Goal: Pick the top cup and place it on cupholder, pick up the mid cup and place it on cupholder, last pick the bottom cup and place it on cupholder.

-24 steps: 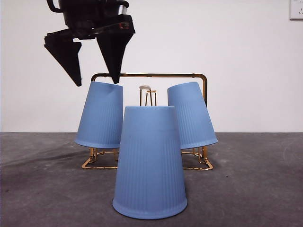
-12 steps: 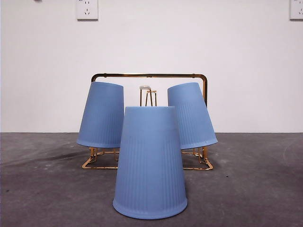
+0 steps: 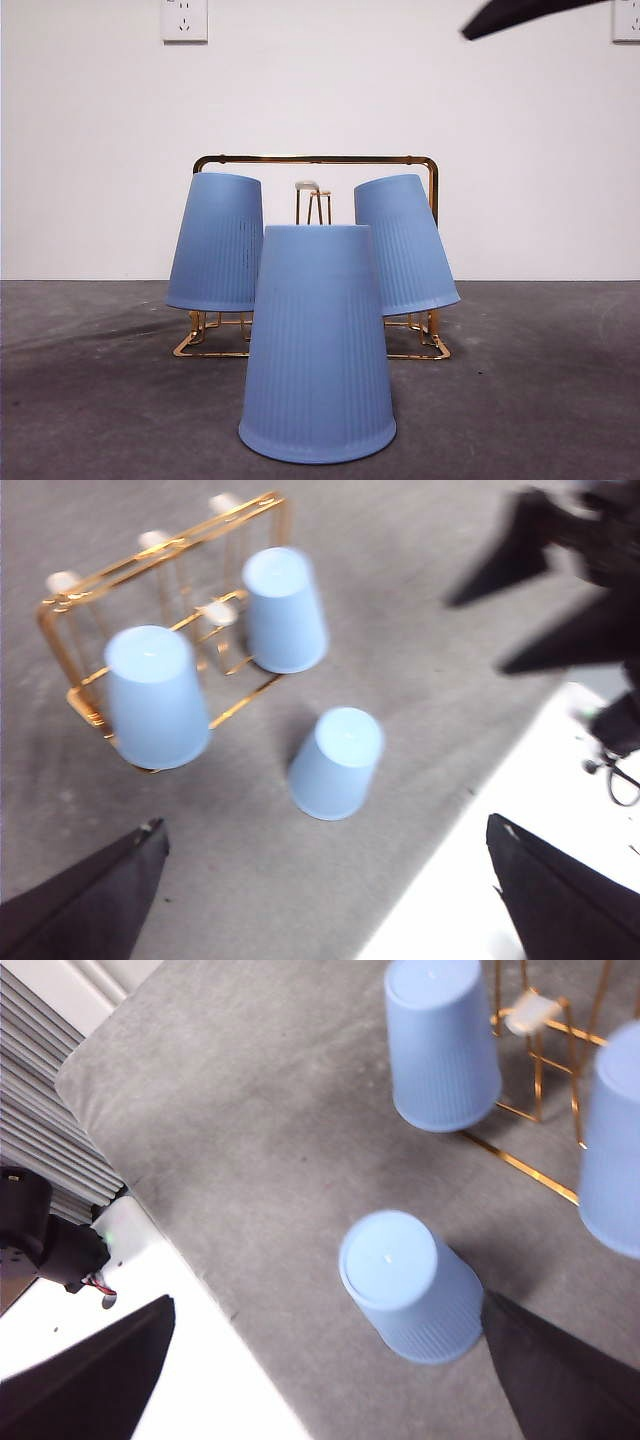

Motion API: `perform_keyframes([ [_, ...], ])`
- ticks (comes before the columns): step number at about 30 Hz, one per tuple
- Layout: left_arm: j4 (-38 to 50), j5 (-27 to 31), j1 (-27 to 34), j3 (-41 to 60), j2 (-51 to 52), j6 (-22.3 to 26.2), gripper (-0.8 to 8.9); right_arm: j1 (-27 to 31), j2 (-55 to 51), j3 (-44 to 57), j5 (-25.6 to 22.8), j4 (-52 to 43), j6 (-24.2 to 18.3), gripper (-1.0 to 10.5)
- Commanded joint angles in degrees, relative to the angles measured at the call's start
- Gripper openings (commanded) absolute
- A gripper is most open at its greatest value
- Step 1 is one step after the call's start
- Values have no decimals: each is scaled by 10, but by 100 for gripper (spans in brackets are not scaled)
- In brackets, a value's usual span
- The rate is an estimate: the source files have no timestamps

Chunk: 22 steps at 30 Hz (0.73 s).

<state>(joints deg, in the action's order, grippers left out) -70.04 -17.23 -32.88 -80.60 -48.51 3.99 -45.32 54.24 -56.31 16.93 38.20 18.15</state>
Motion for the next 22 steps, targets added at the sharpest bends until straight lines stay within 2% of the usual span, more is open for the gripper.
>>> perform_keyframes([
  [1,16,-9,-4,30,34,11,499,-19,41,-31,-16,-4,-3,507],
  [7,41,-9,-4,108,107,11,499,-50,135,-83,-28,9,-12,549],
  [13,40,-9,-4,138,136,9,499,-69,222,-120,-80,50,-23,549],
  [22,40,-9,-4,139,138,10,499,-70,313,-120,-82,45,-28,549],
])
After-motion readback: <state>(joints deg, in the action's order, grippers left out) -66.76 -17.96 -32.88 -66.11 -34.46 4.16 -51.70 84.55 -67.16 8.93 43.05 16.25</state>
